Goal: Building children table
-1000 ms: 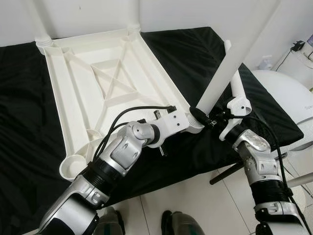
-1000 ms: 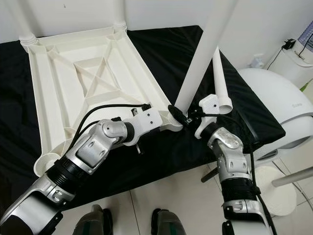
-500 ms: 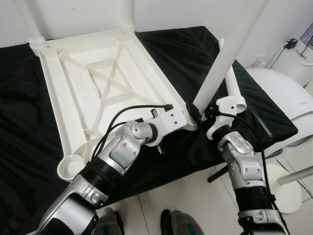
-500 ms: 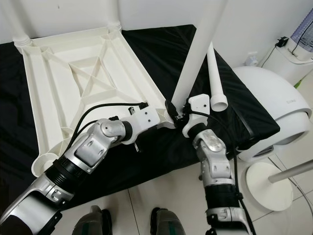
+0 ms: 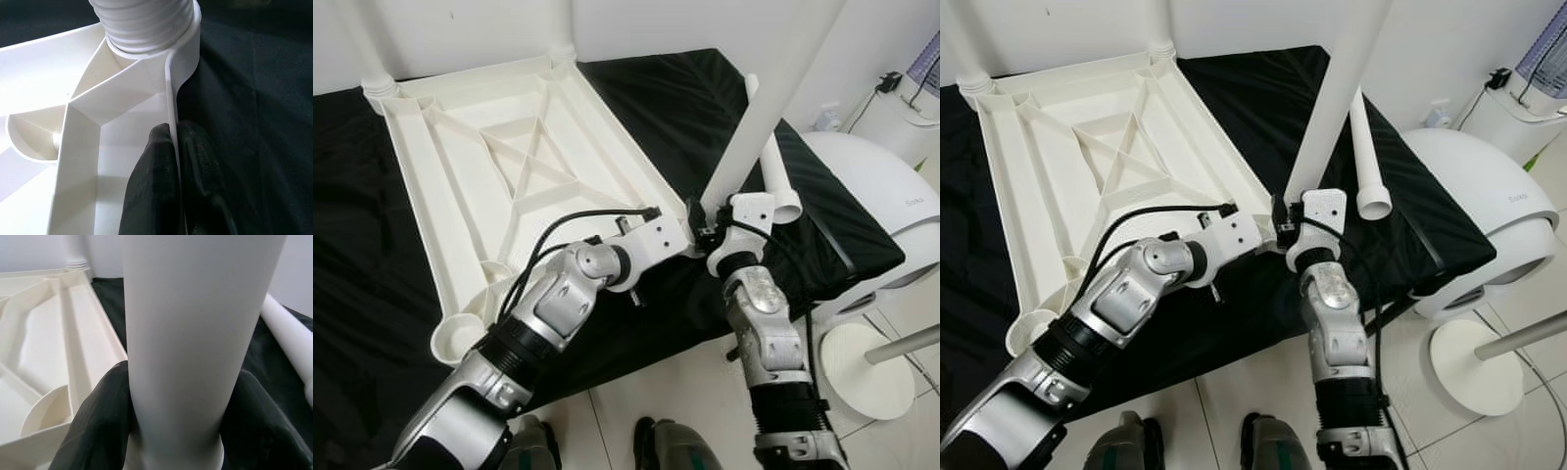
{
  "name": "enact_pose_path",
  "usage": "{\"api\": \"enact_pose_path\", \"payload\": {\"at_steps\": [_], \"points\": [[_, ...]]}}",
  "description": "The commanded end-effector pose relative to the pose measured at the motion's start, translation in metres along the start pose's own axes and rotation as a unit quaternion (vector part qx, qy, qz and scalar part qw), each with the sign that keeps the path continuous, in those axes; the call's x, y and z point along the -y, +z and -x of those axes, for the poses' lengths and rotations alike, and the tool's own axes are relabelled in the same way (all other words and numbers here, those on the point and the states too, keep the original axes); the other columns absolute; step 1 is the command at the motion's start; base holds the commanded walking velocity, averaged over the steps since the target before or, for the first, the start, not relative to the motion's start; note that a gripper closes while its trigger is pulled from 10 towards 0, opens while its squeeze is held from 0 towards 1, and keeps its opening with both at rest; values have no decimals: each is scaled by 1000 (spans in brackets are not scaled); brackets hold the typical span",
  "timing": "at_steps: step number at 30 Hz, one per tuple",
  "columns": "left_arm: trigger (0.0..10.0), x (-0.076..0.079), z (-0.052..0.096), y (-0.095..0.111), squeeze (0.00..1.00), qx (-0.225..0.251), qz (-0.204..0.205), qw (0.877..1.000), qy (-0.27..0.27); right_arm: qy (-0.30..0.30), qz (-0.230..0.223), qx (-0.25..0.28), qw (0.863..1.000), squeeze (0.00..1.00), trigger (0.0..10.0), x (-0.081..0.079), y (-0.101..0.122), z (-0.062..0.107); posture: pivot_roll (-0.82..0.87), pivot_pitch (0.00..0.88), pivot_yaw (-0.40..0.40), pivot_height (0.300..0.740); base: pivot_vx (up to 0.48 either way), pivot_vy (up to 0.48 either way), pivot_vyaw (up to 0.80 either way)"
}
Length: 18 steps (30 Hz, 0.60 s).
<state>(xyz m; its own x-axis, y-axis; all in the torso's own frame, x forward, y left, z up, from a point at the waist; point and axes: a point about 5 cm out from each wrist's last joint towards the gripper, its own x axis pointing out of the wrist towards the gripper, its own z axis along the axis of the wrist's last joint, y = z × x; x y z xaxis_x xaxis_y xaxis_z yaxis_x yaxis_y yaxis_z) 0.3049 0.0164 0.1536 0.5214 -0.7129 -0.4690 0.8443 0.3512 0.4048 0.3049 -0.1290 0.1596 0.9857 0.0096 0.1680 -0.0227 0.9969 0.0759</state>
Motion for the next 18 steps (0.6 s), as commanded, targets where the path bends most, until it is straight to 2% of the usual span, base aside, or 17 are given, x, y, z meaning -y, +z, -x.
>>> {"api": "enact_pose_path", "payload": {"at_steps": [1,8,9,10,11,18], "points": [[10000,6,-2,-13,0,-32,0,999,-5,-45,-3,49,998,0,10000,5,21,-1,-12,71,-61,740,0,0,0],[10000,7,-2,-14,0,-33,1,999,-5,-61,9,44,997,0,10000,0,19,2,-11,67,-60,740,0,0,0],[10000,7,-2,-14,0,-34,0,999,-5,-61,8,44,997,263,10000,1,19,3,-11,67,-60,740,0,0,0],[10000,7,-2,-14,0,-34,0,999,-5,-61,8,44,997,263,10000,1,19,3,-11,67,-60,740,0,0,0],[10000,8,-2,-14,0,-34,0,999,-6,-60,5,43,997,1000,10000,1,19,3,-11,66,-60,740,0,0,0],[10000,8,-2,-14,0,-33,0,999,-6,-48,5,40,998,1000,10000,2,16,4,-11,63,-62,740,0,0,0]]}}
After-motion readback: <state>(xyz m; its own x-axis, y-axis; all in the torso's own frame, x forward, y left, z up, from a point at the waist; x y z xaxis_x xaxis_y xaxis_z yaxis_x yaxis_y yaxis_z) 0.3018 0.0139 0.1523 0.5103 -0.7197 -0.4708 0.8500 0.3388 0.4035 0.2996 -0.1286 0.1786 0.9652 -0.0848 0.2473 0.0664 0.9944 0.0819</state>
